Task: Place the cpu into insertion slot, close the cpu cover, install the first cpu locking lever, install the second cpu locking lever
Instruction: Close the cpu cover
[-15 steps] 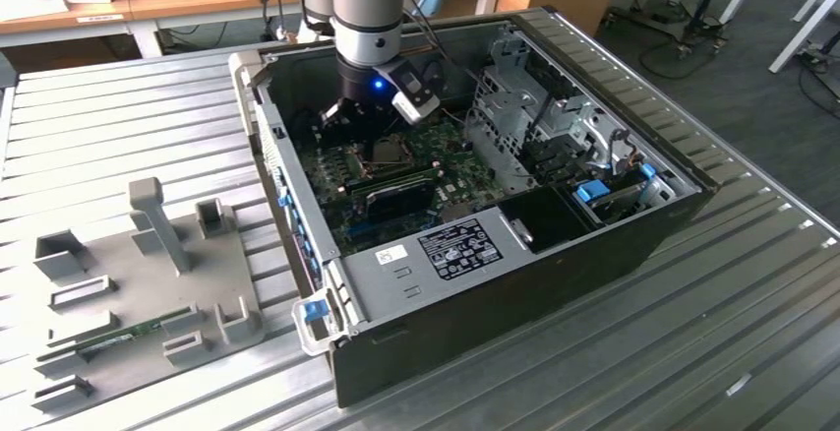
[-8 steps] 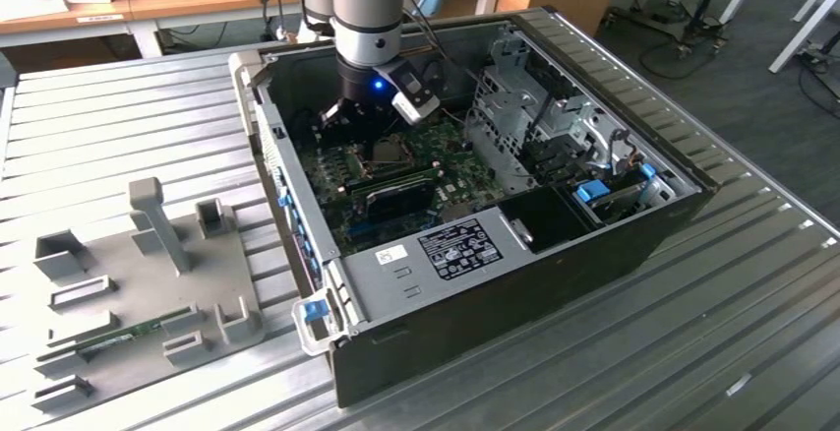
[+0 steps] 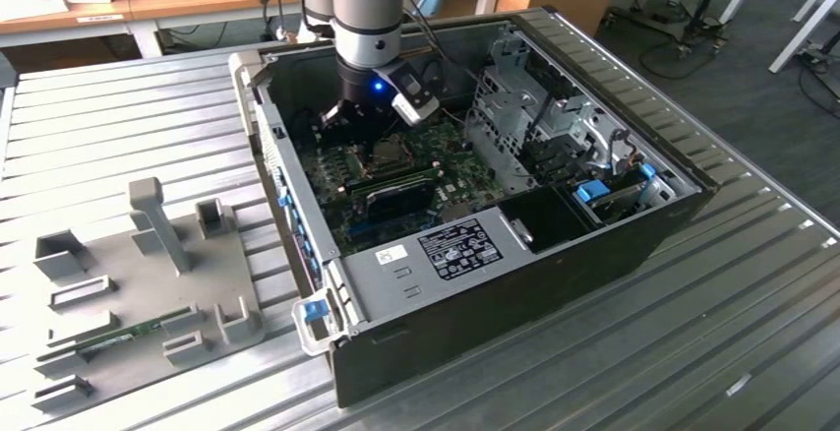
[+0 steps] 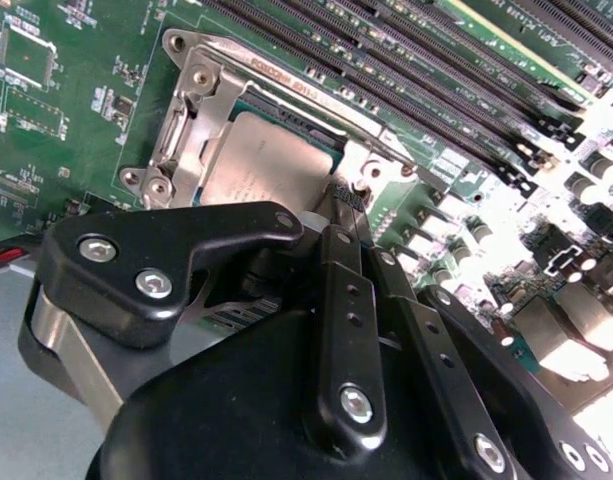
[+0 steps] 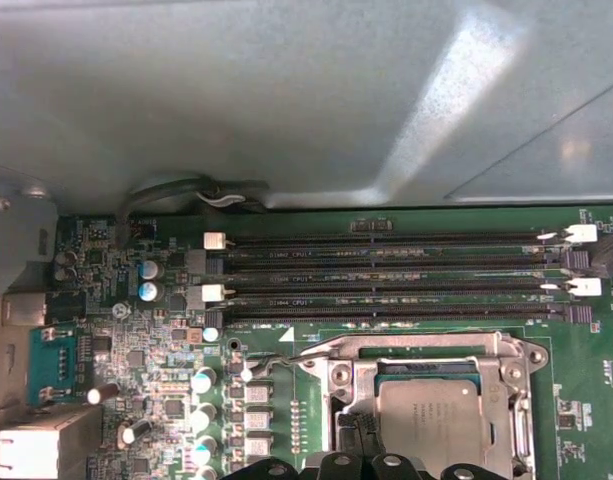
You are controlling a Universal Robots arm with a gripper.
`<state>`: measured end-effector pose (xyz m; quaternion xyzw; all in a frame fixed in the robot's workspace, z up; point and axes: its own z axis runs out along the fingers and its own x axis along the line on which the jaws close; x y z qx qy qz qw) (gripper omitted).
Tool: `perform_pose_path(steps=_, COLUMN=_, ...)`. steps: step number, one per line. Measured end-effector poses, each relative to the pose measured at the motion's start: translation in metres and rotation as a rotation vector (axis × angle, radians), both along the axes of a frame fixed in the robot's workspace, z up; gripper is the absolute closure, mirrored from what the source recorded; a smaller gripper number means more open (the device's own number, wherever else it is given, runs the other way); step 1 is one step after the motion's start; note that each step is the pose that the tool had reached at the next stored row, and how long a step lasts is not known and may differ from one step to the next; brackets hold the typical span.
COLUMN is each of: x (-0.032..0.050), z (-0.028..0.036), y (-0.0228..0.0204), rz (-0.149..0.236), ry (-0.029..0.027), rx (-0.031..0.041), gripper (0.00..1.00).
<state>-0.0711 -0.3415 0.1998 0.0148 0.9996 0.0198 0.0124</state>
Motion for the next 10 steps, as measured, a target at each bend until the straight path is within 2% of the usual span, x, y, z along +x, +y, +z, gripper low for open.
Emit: perform_pose_path(steps=10, x=-0.0001, z=-0.001, y=-0.0001, rz=0.0, ry=0.0003, rx=-0.0005, gripper=0.89)
